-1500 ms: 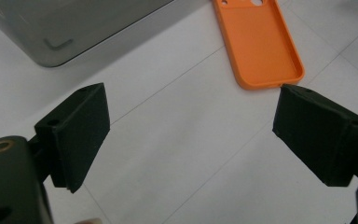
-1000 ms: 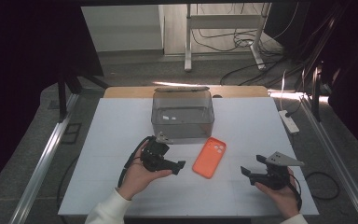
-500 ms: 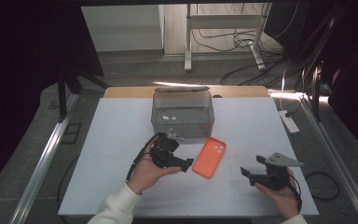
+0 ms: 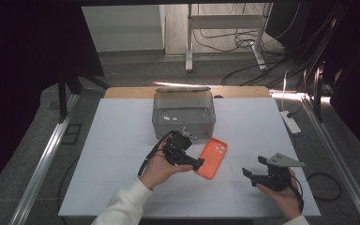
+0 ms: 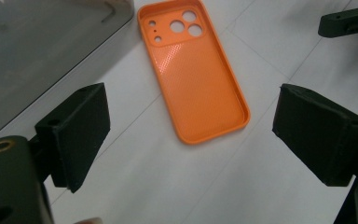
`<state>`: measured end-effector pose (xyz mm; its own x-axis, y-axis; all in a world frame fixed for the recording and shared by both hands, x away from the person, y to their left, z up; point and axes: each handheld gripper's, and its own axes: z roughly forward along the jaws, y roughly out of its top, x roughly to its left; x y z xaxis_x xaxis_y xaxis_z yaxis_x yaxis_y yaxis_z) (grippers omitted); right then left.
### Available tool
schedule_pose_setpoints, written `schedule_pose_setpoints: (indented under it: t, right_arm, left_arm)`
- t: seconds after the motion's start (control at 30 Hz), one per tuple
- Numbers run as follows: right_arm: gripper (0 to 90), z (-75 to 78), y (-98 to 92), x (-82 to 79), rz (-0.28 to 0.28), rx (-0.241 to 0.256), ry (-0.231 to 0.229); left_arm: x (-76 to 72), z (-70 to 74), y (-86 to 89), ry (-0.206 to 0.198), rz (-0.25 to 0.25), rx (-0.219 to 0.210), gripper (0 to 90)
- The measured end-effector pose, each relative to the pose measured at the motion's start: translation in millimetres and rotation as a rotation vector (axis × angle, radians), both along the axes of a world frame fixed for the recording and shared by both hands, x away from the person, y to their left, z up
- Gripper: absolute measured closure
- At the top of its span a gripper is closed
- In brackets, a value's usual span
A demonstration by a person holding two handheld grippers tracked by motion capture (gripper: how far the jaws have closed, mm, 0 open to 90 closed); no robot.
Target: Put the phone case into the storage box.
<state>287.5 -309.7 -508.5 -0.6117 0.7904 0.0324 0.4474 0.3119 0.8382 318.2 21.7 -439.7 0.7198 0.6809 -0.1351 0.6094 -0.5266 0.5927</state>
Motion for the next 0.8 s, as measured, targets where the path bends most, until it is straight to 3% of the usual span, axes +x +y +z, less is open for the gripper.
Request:
schedule_pose_setpoints:
  t: [0.8]
  right_arm:
    - [18.2,-1.1,-0.1,0.4,-0.002,-0.009,0.005]
  left_arm:
    - [16.6,-1.5,-23.0,0.036,-0.036,0.003,11.7]
